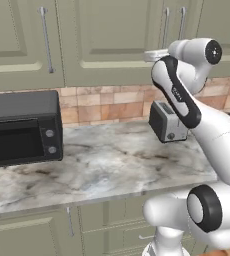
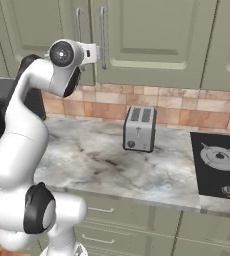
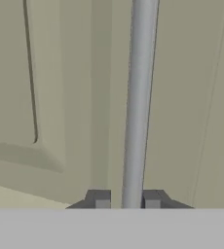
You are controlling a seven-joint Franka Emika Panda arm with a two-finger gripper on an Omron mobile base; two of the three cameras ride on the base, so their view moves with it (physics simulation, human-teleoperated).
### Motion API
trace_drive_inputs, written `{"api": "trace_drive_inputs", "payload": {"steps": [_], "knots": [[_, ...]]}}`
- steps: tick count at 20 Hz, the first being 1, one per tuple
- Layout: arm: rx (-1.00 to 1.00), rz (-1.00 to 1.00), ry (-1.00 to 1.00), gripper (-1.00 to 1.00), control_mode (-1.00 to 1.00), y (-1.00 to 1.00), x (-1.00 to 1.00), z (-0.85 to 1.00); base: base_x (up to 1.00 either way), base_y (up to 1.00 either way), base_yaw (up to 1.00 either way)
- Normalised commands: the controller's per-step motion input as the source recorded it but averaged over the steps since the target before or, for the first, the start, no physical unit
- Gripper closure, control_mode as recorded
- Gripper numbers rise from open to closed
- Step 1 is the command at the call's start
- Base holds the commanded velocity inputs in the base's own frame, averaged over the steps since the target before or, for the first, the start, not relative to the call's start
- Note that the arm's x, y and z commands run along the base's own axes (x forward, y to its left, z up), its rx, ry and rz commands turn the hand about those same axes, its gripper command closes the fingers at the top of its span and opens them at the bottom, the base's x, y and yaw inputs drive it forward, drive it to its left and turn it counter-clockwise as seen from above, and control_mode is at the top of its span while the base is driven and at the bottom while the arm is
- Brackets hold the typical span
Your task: Open the cabinet, pick the kettle from the cabinet, and place it in the sink.
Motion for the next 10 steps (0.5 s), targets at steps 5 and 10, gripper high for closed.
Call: {"api": "trace_drive_inputs", "payload": {"steps": [5,10], "knots": [[-0.04,-0.03,0.02,1.0,-1.0,0.31,-0.35,0.1,0.0,0.0,0.0],[-0.07,-0.07,0.0,1.0,-1.0,0.35,-0.38,0.05,0.0,0.0,0.0]]}}
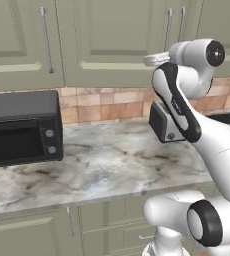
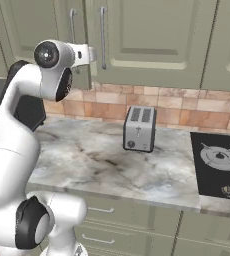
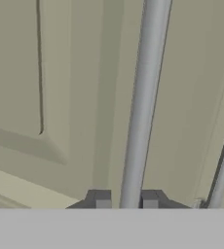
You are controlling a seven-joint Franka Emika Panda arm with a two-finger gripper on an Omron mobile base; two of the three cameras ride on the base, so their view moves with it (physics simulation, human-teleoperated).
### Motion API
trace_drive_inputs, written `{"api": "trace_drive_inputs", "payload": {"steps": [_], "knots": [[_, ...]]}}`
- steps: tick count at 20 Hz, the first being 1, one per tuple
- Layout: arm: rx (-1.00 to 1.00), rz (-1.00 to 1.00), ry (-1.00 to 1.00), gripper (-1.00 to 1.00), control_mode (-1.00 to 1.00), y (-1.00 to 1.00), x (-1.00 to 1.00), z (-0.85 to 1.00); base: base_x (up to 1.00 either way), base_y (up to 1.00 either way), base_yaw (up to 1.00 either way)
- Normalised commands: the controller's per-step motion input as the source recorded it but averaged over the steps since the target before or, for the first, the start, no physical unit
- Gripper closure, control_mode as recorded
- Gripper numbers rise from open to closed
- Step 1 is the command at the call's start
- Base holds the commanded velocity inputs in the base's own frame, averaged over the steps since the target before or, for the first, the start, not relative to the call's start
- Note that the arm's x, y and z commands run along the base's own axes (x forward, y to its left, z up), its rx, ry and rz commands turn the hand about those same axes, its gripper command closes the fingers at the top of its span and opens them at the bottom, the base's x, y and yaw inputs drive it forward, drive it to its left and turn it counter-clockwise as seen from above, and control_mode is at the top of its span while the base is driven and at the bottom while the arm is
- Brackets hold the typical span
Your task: Open the cabinet, pick the kettle from the cabinet, and place it in the sink.
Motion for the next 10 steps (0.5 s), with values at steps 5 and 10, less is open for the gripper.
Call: {"api": "trace_drive_inputs", "payload": {"steps": [5,10], "knots": [[-0.09,-0.17,0.02,1.0,-1.0,0.42,-0.32,0.06,0.0,0.0,0.0],[-0.07,-0.23,0.05,1.0,-1.0,0.42,-0.29,0.08,0.0,0.0,0.0]]}}
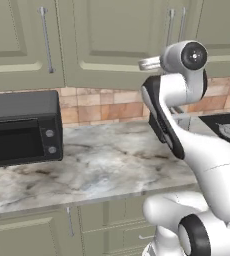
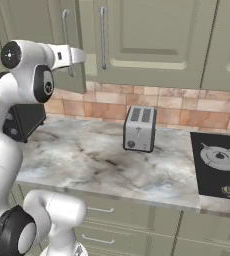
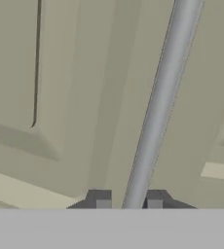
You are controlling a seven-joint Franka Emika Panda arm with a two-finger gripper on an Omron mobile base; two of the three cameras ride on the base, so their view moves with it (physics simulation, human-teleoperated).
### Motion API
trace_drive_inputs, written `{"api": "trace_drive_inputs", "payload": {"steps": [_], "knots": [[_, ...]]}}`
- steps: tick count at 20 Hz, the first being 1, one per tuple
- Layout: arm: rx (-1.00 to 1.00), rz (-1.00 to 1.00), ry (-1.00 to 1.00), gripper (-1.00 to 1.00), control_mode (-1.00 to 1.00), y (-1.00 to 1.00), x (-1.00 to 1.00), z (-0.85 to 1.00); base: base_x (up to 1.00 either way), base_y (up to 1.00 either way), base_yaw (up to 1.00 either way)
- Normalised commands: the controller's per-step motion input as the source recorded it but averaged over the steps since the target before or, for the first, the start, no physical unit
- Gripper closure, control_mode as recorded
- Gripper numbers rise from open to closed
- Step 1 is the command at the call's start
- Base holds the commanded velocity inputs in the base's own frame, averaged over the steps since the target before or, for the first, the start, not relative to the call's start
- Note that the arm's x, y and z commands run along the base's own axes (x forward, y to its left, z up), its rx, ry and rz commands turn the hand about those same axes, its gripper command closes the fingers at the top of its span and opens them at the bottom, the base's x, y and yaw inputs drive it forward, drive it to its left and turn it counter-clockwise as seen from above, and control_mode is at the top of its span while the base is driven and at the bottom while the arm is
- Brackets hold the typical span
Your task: Open the cabinet, pick the kettle from the cabinet, and place it in the sink.
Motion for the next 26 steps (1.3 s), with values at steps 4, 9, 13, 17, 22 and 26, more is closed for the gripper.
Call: {"api": "trace_drive_inputs", "payload": {"steps": [4,9,13,17,22,26], "knots": [[-0.05,-0.24,0.05,1.0,-1.0,0.42,-0.28,0.11,0.0,0.0,0.0],[-0.03,-0.24,0.04,1.0,-1.0,0.42,-0.29,0.11,0.0,0.0,0.0],[-0.02,-0.24,0.04,1.0,-1.0,0.44,-0.28,0.11,0.0,0.0,0.0],[-0.01,-0.24,0.04,1.0,-1.0,0.44,-0.28,0.11,0.0,0.0,0.0],[-0.01,-0.24,0.03,1.0,-1.0,0.45,-0.28,0.08,0.0,0.0,0.0],[0.0,-0.21,0.0,1.0,-1.0,0.47,-0.31,0.01,0.0,0.0,0.0]]}}
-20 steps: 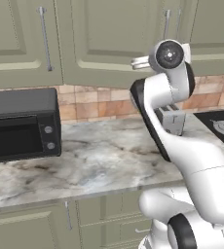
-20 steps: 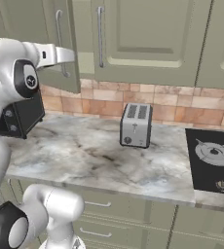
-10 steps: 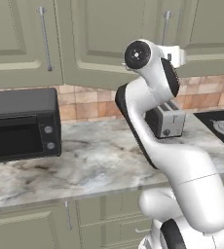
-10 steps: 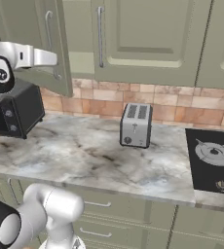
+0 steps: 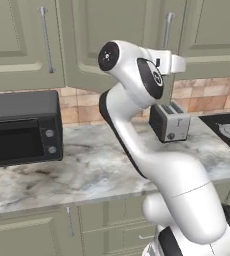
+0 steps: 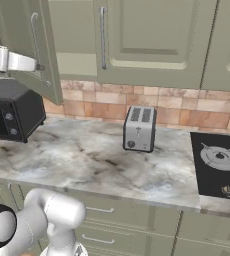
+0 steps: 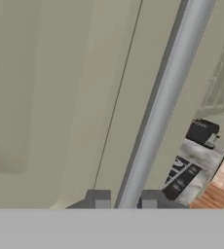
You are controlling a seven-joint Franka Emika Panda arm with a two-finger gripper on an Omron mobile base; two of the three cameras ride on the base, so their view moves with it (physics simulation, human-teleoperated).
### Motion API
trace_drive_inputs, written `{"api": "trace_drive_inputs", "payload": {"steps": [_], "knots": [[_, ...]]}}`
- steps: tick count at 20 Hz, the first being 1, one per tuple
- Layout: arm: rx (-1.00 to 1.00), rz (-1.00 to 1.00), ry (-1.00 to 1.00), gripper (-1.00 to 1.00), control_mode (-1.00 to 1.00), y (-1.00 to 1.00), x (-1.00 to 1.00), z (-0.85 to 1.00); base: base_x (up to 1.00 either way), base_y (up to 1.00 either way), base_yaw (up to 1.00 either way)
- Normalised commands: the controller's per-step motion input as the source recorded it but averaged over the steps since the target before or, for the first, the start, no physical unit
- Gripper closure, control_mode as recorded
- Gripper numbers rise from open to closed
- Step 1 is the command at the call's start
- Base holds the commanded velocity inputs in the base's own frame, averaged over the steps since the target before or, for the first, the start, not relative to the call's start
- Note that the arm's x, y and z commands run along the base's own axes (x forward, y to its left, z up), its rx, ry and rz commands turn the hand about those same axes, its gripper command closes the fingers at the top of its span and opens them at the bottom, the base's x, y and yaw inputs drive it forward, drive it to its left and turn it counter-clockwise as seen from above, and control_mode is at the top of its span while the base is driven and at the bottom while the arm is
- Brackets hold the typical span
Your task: Open the cabinet, pick the kettle from the cabinet, and place it in the sink.
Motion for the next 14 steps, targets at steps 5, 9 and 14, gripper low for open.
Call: {"api": "trace_drive_inputs", "payload": {"steps": [5,9,14], "knots": [[0.0,-0.18,0.0,1.0,-1.0,0.5,-0.31,0.0,0.0,0.0,0.0],[0.0,-0.13,-0.01,1.0,-1.0,0.49,-0.33,0.0,0.0,0.0,0.0],[0.0,-0.06,-0.03,1.0,-1.0,0.49,-0.33,-0.03,0.0,0.0,0.0]]}}
